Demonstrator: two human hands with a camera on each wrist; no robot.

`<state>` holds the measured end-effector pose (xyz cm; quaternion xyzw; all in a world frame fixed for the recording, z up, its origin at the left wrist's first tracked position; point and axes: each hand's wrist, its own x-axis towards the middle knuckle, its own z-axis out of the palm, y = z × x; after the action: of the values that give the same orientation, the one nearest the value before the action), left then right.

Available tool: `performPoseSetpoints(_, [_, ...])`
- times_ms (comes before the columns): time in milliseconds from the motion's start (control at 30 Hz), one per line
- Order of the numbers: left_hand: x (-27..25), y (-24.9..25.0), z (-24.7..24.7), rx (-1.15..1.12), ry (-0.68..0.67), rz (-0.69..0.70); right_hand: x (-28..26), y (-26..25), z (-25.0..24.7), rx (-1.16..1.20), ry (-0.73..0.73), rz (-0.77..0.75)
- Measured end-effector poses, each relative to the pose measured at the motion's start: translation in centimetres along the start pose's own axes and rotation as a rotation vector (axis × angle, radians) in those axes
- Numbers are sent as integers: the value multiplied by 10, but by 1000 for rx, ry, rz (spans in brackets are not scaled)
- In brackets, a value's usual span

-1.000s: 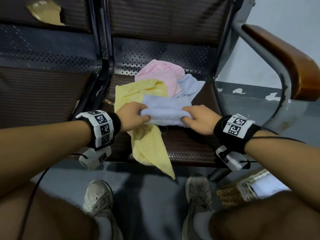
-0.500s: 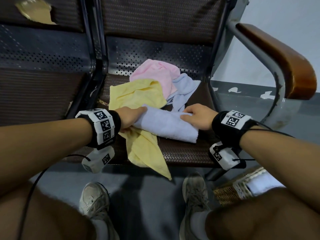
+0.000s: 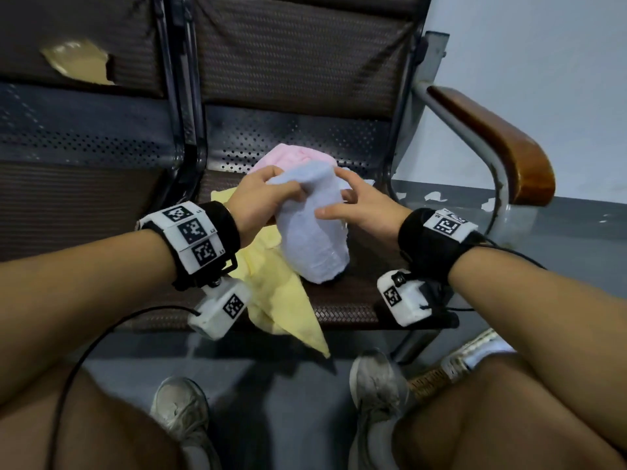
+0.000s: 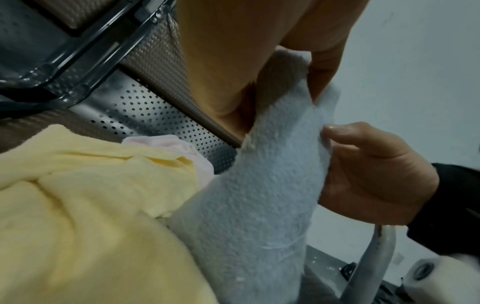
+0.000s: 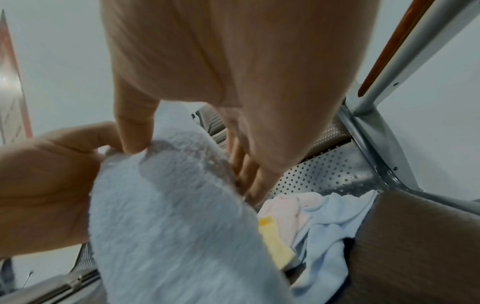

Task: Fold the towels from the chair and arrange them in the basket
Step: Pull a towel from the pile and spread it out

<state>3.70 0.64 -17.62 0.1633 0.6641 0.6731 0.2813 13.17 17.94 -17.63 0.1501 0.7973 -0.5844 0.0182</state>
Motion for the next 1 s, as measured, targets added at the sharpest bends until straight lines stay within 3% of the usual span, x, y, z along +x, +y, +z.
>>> performPoseSetpoints(233, [-25,12,20,-85,-139,65,-44,-6,-7,124,33,7])
performPoseSetpoints(400, [-28,-9,74,88,-338,-9,-84,17,-41,284,162,60])
performPoseSetpoints(533, [-34,-37,149,271,-506,-82,-137,48,-102,394,253,180])
performPoseSetpoints(733, [-57,-84,290,180,-668,-142,-245,133,-182,574,563,327])
performPoseSetpoints(833, [-86,-126,353,234,-791,-226,-305,184,-197,744,706,363])
performPoseSetpoints(1000, [-125,-195,426,474,-914,-348,-368,262,-191,797,943,592])
